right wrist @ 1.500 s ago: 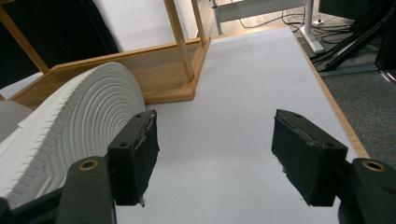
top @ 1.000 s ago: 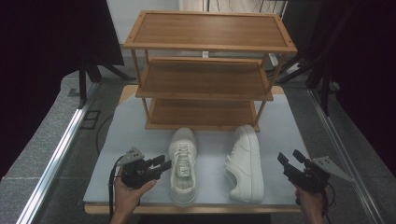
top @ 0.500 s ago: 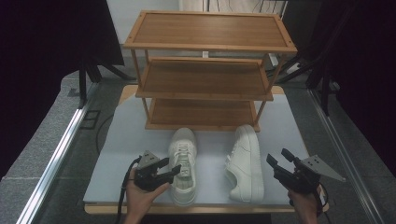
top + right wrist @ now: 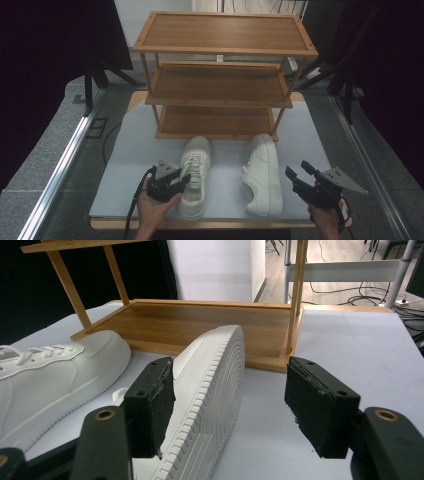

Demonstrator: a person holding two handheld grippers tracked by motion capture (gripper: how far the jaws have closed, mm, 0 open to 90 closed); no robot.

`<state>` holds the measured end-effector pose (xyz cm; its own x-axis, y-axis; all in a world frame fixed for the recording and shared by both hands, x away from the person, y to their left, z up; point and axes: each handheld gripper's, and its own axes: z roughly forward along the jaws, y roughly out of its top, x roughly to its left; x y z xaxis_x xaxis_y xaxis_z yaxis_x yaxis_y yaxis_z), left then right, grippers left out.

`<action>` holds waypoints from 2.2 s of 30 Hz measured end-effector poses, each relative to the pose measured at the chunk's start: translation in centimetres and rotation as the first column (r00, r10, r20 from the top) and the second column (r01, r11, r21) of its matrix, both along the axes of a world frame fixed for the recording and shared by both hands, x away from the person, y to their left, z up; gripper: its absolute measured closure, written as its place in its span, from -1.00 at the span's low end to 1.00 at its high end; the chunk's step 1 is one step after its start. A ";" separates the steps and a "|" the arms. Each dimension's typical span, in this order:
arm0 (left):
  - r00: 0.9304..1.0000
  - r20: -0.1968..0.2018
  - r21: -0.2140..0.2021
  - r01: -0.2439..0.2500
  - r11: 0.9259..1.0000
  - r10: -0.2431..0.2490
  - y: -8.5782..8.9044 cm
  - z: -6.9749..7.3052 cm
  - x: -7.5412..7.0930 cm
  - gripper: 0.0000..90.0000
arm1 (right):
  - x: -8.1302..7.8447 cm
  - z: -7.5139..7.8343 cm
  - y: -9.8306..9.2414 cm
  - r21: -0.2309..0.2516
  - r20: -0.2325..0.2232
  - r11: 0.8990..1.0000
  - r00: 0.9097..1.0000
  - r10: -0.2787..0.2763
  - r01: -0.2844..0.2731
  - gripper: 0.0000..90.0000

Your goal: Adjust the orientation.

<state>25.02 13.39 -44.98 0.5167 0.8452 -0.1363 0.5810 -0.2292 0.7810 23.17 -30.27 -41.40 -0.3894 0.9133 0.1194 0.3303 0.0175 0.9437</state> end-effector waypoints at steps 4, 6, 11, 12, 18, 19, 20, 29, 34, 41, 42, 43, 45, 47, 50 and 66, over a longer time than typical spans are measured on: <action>1.000 -0.024 -0.041 -0.005 0.999 0.004 2.5 0.1 0.8 0.51 | 0.0 -0.1 0.1 -0.004 -0.002 1.000 1.000 0.003 -0.003 -0.20; 1.000 -0.026 -0.046 0.002 0.999 -0.003 2.9 0.0 0.9 0.54 | 0.0 -0.1 0.2 -0.006 -0.002 1.000 1.000 0.007 -0.007 -0.20; 0.999 -0.024 -0.048 0.037 0.998 -0.039 4.0 0.1 1.3 0.59 | 0.0 -0.2 0.9 -0.017 -0.008 0.999 0.999 0.032 -0.032 -0.20; 0.999 -0.022 -0.048 0.046 0.998 -0.047 4.1 0.1 1.3 0.58 | 0.0 -0.2 1.0 -0.018 -0.007 0.999 0.999 0.037 -0.037 -0.20; 0.997 -0.025 -0.057 0.069 0.996 -0.070 3.9 0.1 1.4 0.54 | -0.1 -0.2 1.4 -0.018 -0.004 0.999 0.999 0.051 -0.052 -0.20; 0.998 -0.007 -0.041 0.058 0.997 -0.059 3.9 0.2 1.3 0.45 | -0.1 -0.1 1.6 -0.018 -0.004 0.998 0.998 0.059 -0.059 -0.19; 0.998 -0.007 -0.041 0.058 0.997 -0.059 3.9 0.2 1.3 0.37 | -0.1 -0.1 1.6 -0.018 -0.004 0.998 0.998 0.059 -0.059 -0.19; 0.996 0.073 -0.239 0.071 0.968 -0.056 5.0 1.8 0.3 -0.14 | -0.8 0.1 3.5 -0.024 0.010 0.992 0.992 0.122 -0.122 -0.12; 0.996 0.076 -0.250 0.068 0.966 -0.050 5.4 2.1 0.1 -0.16 | -1.2 0.2 5.6 -0.050 -0.003 0.981 0.983 0.186 -0.186 -0.02; 0.999 0.047 -0.279 0.039 0.959 -0.027 6.0 1.9 0.4 -0.17 | -2.1 -0.5 9.4 -0.161 -0.076 0.941 0.954 0.289 -0.298 0.42; 0.999 0.047 -0.279 0.039 0.959 -0.027 6.0 1.9 0.4 -0.17 | -2.1 -0.5 9.4 -0.161 -0.076 0.941 0.954 0.289 -0.298 0.42; 0.999 0.039 -0.275 0.036 0.961 -0.026 5.9 1.8 0.5 -0.17 | -2.1 -1.1 10.2 -0.203 -0.103 0.928 0.949 0.297 -0.313 0.54; 0.999 0.032 -0.271 0.036 0.962 -0.028 5.8 1.7 0.7 -0.17 | -2.2 -1.6 10.9 -0.243 -0.131 0.914 0.945 0.301 -0.325 0.62; 0.999 0.030 -0.271 0.034 0.962 -0.027 5.8 1.7 0.7 -0.17 | -2.2 -2.0 11.3 -0.276 -0.151 0.904 0.943 0.295 -0.327 0.68; 0.999 0.026 -0.274 0.032 0.961 -0.026 5.9 1.6 0.8 -0.17 | -2.0 -2.6 11.5 -0.294 -0.186 0.896 0.940 0.287 -0.332 0.77; 1.000 0.001 -0.268 0.015 0.963 -0.016 6.1 1.2 0.8 -0.17 | -1.8 -2.7 11.1 -0.283 -0.208 0.899 0.936 0.283 -0.335 0.86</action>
